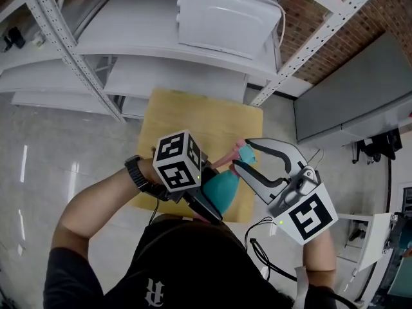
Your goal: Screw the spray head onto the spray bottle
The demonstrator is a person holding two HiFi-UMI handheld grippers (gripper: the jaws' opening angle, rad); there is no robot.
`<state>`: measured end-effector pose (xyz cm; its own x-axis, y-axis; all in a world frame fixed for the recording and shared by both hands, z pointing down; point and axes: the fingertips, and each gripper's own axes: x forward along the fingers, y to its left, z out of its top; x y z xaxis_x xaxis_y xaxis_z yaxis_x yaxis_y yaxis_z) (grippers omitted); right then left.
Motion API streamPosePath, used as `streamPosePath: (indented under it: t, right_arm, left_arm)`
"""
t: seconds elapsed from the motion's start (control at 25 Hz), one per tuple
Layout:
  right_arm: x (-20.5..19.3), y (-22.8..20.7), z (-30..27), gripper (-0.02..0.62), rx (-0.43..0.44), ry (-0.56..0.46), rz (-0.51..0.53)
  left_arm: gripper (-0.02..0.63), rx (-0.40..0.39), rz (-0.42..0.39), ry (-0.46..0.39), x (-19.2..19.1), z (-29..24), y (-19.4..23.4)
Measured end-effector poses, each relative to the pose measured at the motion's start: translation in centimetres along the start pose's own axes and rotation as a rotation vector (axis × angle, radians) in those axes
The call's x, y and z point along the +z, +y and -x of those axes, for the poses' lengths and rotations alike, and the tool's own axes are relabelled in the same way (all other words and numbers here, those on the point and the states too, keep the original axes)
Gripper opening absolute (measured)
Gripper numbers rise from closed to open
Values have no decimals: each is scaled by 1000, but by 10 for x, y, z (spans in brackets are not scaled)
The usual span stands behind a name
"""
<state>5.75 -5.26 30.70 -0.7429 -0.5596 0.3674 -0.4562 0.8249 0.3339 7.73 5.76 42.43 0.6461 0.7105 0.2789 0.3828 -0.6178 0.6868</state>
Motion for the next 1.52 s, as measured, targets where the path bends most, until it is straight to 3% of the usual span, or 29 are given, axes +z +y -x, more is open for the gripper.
streamPosePath:
  t: [0.2, 0.4, 0.52, 0.68, 0.92, 1.0, 1.12, 1.32, 1.52]
  right_arm:
    - [-17, 10, 3, 153, 26, 122, 81]
    - [-24, 3, -3, 153, -67, 225, 78]
    - [-25, 1, -8, 153, -93, 235, 25]
    - [-12, -2, -4, 153, -75, 174, -77]
    - [-14, -1, 4, 153, 62, 240, -262]
    - [-15, -2, 7, 103, 118, 255, -365]
    - [-14, -8, 11, 84, 138, 256, -484]
    - [-8, -11, 12, 84, 139, 196, -584]
    - [6, -7, 14, 84, 133, 139, -645]
  left_arm:
    - [403, 6, 1, -10, 0, 0, 1]
    - [402, 84, 26, -14, -1, 0, 14]
    - [402, 167, 13, 17, -7, 1, 25]
    - [402, 245, -13, 27, -6, 5, 37]
    - [402, 355, -120, 102, -5, 7, 47]
    - [402, 396, -157, 116, -2, 8, 50]
    - [402, 432, -187, 102, 4, 13, 54]
    - [402, 517, -232, 52, 13, 28, 61]
    - [402, 578, -223, -4, 22, 44, 67]
